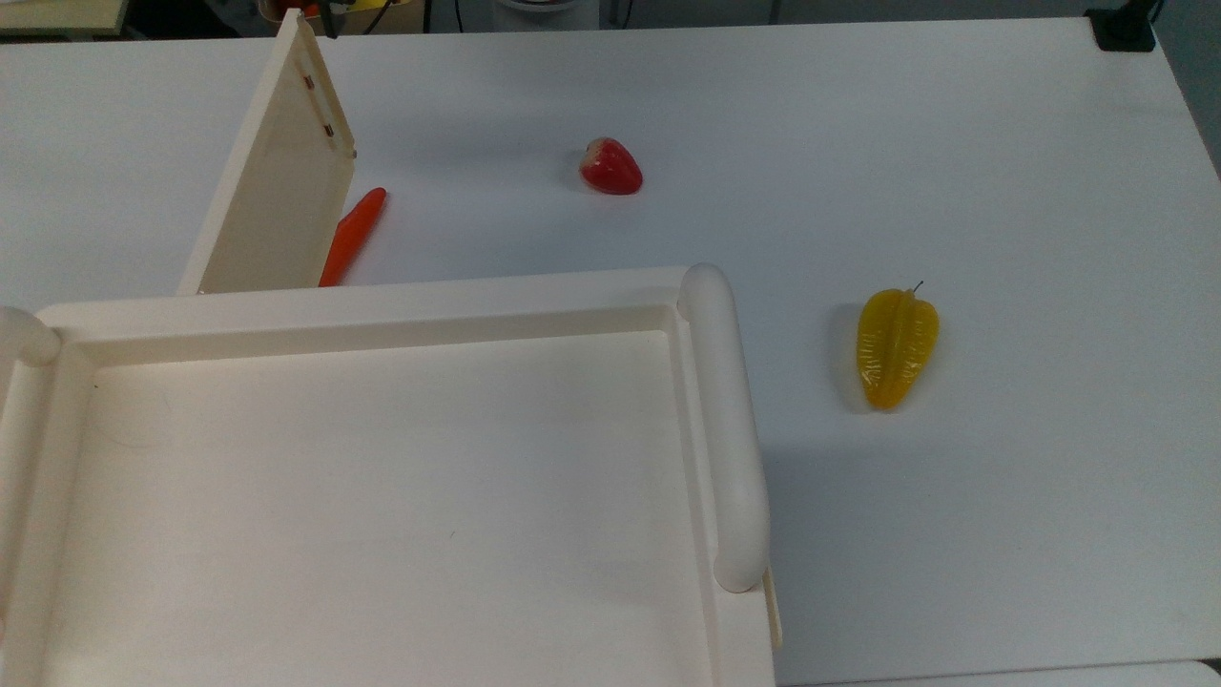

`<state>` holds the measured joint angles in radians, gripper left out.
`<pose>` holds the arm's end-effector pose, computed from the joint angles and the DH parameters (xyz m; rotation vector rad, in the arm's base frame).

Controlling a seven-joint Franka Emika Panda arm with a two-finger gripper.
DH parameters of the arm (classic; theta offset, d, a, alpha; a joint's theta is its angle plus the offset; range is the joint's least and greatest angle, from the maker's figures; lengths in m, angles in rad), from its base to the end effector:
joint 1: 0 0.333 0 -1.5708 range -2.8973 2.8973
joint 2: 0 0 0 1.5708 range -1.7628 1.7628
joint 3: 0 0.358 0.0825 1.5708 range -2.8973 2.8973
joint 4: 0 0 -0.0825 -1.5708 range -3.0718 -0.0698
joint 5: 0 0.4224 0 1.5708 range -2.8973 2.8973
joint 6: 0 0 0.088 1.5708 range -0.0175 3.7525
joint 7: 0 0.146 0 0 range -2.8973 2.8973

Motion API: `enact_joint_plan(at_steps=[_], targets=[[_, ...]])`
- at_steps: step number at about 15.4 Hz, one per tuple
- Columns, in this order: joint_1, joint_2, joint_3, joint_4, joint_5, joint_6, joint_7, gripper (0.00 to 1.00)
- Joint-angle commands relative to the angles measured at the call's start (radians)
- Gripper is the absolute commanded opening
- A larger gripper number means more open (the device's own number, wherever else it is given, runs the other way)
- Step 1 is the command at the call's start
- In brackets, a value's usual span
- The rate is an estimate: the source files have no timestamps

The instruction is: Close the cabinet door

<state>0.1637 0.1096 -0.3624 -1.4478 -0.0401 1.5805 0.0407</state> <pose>0.6206 -0.1179 0.6286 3.0389 -0.3619 0.0366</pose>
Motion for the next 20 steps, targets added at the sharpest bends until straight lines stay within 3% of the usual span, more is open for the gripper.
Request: enact_joint_plan(at_steps=[1,20], targets=[[0.010,-0.013,0.002,-0.016,0.000,-0.011,-0.007,1.00],[0.037,-0.004,0.005,-0.028,0.003,-0.011,-0.001,1.00]])
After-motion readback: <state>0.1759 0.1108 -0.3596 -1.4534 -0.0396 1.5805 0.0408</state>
